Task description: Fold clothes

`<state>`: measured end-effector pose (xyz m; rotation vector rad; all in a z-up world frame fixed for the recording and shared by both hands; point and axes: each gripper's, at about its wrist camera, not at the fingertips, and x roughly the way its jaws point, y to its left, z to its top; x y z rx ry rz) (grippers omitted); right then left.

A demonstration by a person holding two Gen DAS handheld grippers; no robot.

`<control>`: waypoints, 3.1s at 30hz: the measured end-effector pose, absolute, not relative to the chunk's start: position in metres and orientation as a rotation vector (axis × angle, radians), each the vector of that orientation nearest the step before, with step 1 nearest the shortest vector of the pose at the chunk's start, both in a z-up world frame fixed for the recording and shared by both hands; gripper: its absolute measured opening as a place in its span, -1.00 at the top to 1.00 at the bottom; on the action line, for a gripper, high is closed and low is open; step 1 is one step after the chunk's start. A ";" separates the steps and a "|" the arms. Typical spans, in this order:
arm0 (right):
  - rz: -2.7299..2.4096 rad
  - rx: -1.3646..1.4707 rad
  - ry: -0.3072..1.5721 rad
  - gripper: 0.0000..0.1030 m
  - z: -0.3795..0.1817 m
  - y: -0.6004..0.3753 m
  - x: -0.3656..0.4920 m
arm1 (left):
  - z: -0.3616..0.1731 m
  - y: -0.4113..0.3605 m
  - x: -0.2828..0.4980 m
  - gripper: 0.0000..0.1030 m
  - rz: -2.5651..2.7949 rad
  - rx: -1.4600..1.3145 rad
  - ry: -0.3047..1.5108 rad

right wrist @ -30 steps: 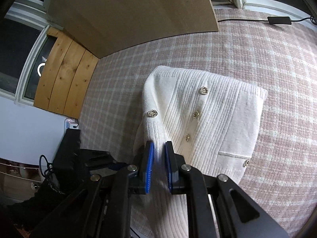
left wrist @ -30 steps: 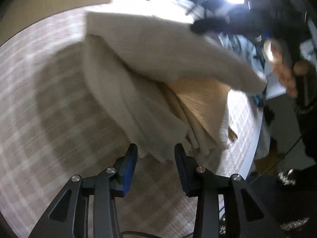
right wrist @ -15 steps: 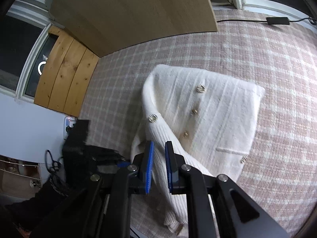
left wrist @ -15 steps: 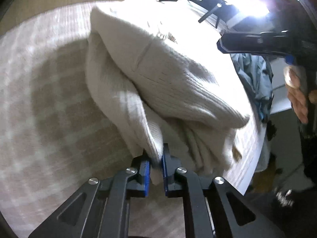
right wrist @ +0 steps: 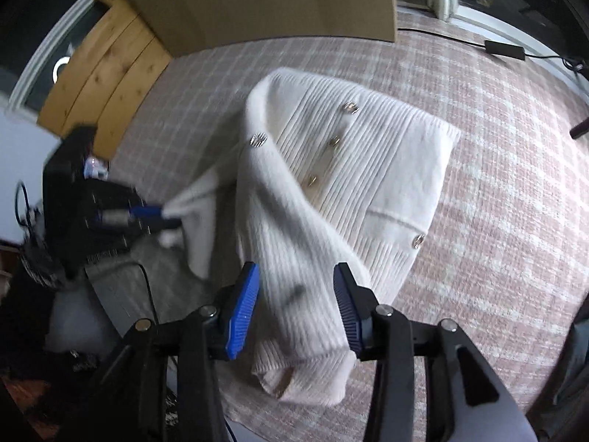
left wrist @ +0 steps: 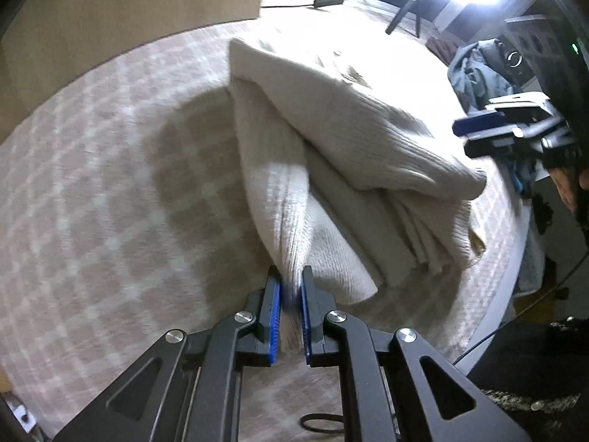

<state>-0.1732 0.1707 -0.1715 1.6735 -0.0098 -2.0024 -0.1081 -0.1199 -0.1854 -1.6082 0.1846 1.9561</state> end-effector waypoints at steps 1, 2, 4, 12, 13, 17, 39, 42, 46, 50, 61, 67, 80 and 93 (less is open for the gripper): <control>-1.999 1.675 0.019 0.09 -0.173 0.168 -0.170 | -0.185 -0.121 -0.108 0.83 1.959 -1.611 0.192; -1.998 1.676 0.048 0.06 -0.176 0.165 -0.169 | -0.184 -0.122 -0.108 0.83 1.961 -1.614 0.200; -1.996 1.679 0.106 0.03 -0.182 0.159 -0.166 | -0.184 -0.122 -0.108 0.83 1.960 -1.618 0.221; -1.998 1.669 0.134 0.17 -0.191 0.159 -0.174 | -0.178 -0.096 -0.105 0.83 1.922 -1.571 0.253; -1.998 1.667 0.132 0.50 -0.191 0.160 -0.175 | -0.177 -0.097 -0.105 0.83 1.920 -1.564 0.256; -1.998 1.659 0.095 0.75 -0.191 0.165 -0.182 | -0.168 -0.094 -0.103 0.83 1.907 -1.529 0.245; -1.897 1.557 -0.220 0.75 -0.136 0.157 -0.161 | -0.187 -0.067 -0.096 0.31 1.747 -1.484 -0.045; -1.863 1.572 -0.181 0.75 -0.148 0.138 -0.162 | -0.186 -0.073 -0.099 0.26 1.798 -1.463 -0.035; -1.823 1.582 -0.171 0.75 -0.164 0.118 -0.156 | -0.186 -0.080 -0.104 0.25 1.864 -1.433 -0.022; -1.864 1.561 -0.224 0.75 -0.150 0.138 -0.164 | -0.185 -0.088 -0.108 0.25 1.930 -1.401 -0.008; -1.987 1.461 -0.405 0.75 -0.098 0.207 -0.184 | -0.194 -0.058 -0.139 0.85 1.829 -1.349 -0.034; -1.952 1.466 -0.439 0.75 -0.110 0.192 -0.188 | -0.211 -0.049 -0.146 0.76 1.770 -1.414 -0.059; -1.642 1.753 -0.404 0.08 -0.218 0.099 -0.171 | -0.161 -0.134 -0.102 0.53 1.832 -1.470 0.030; -2.158 1.691 -0.479 -0.10 -0.182 0.239 -0.134 | -0.188 -0.117 -0.128 0.23 1.893 -1.522 0.078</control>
